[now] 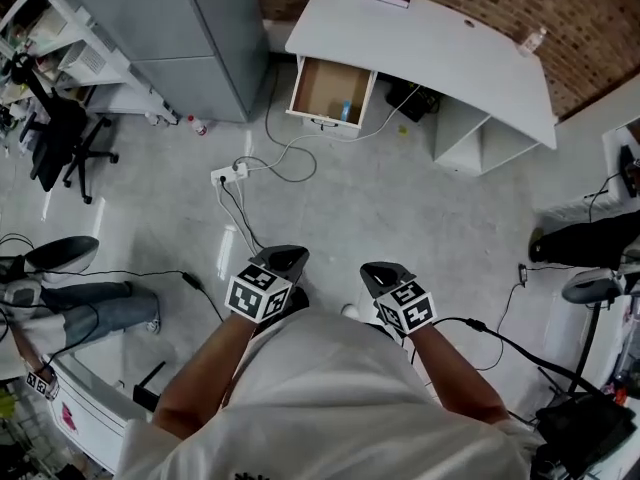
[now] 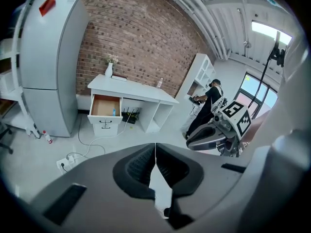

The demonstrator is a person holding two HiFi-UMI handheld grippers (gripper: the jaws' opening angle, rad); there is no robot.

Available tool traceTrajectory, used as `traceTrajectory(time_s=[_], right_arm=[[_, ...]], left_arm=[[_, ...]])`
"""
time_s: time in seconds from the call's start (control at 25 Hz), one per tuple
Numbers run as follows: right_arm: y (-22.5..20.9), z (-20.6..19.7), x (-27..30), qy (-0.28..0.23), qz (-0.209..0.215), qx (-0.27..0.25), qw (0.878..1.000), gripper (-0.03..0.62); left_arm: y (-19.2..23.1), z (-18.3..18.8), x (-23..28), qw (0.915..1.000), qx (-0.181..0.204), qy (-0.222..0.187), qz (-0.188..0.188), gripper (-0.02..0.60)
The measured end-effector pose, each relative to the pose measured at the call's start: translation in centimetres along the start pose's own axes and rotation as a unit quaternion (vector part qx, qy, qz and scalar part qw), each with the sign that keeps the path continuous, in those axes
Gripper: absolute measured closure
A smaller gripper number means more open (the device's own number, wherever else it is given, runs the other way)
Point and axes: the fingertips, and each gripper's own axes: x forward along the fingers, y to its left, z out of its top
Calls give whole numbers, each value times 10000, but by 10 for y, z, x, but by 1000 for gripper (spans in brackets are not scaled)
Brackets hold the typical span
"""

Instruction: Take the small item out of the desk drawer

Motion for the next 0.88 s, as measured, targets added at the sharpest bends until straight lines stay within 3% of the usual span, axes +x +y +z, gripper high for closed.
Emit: traceTrajectory(time_s=[0.12, 0.24, 0.44, 0.88], right_arm=[[-1, 32, 34, -117, -152, 219, 9996, 557], [12, 50, 64, -149, -365, 428, 9983, 497], [-1, 82, 105, -292, -686, 574, 9956, 493], [-155, 181, 197, -132, -751, 1048, 9916, 464]], left_arm=[[44, 7, -15, 10000, 84, -31, -21, 557], [78, -6, -40, 9999, 135, -24, -88, 557], [134, -10, -40, 10000, 47, -52, -67, 557], [229, 104, 44, 9996, -225, 190, -10, 557]])
